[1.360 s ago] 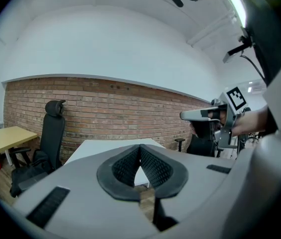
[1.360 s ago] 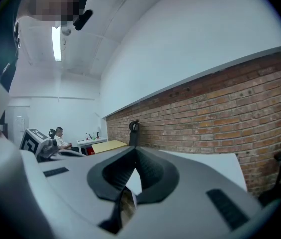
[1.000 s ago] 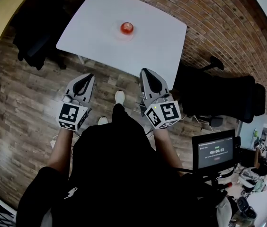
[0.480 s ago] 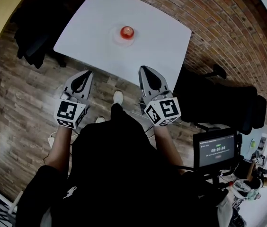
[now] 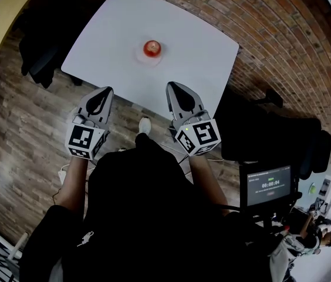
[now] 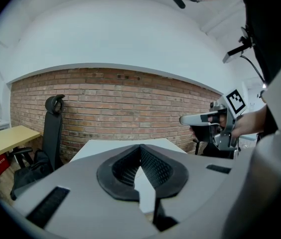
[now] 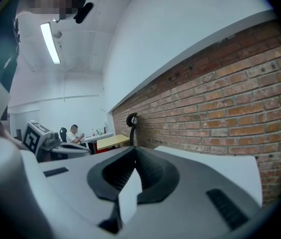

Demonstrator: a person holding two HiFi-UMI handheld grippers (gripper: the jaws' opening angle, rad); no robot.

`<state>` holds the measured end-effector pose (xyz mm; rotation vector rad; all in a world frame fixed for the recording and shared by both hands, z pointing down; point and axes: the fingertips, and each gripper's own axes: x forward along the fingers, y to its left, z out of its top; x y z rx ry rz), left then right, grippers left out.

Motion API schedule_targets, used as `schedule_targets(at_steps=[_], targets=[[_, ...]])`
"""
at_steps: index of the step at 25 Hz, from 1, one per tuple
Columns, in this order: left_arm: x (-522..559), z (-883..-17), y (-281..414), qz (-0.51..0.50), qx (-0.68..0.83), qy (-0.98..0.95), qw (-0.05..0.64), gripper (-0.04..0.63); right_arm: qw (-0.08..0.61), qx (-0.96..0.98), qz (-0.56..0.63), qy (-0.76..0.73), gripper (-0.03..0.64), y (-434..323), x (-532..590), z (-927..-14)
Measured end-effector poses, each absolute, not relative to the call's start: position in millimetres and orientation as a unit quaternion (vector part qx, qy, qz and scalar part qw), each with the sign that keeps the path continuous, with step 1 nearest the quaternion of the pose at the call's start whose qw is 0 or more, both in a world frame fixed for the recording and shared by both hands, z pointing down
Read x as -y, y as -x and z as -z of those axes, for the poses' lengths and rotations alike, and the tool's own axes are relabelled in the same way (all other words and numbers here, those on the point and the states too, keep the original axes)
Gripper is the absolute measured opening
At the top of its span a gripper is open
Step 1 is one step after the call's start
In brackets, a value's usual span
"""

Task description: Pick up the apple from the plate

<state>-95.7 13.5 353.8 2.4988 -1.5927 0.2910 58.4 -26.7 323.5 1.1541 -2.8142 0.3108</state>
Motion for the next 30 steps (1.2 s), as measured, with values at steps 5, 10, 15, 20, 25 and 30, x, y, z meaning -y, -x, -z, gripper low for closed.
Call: schedule_targets(at_steps=[5,10,15,20,25,30], targets=[[8,-353,82,-0.1,0.538,-0.833,0.082,0.006,0.038,0.924,-0.106,-0.367,0.005,-68,49,-325],[28,-352,70,-0.106,0.542,-0.83,0.082,0.006,0.039,0.928,-0.114,-0.353,0.005,-73,71,-330],[42,-357,66,-0.115,0.544,-0.827,0.086,0.006,0.043,0.931,-0.123,-0.342,0.005,-76,90,-336],[61,-360,61,-0.121,0.546,-0.824,0.09,0.006,0.049,0.931,-0.129,-0.337,0.005,-84,107,-342],[79,-362,44,-0.12,0.541,-0.827,0.092,0.006,0.045,0.928,-0.138,-0.342,0.005,-101,126,-347],[78,-368,34,-0.124,0.533,-0.831,0.097,0.006,0.046,0.927,-0.137,-0.346,0.005,-106,134,-349]])
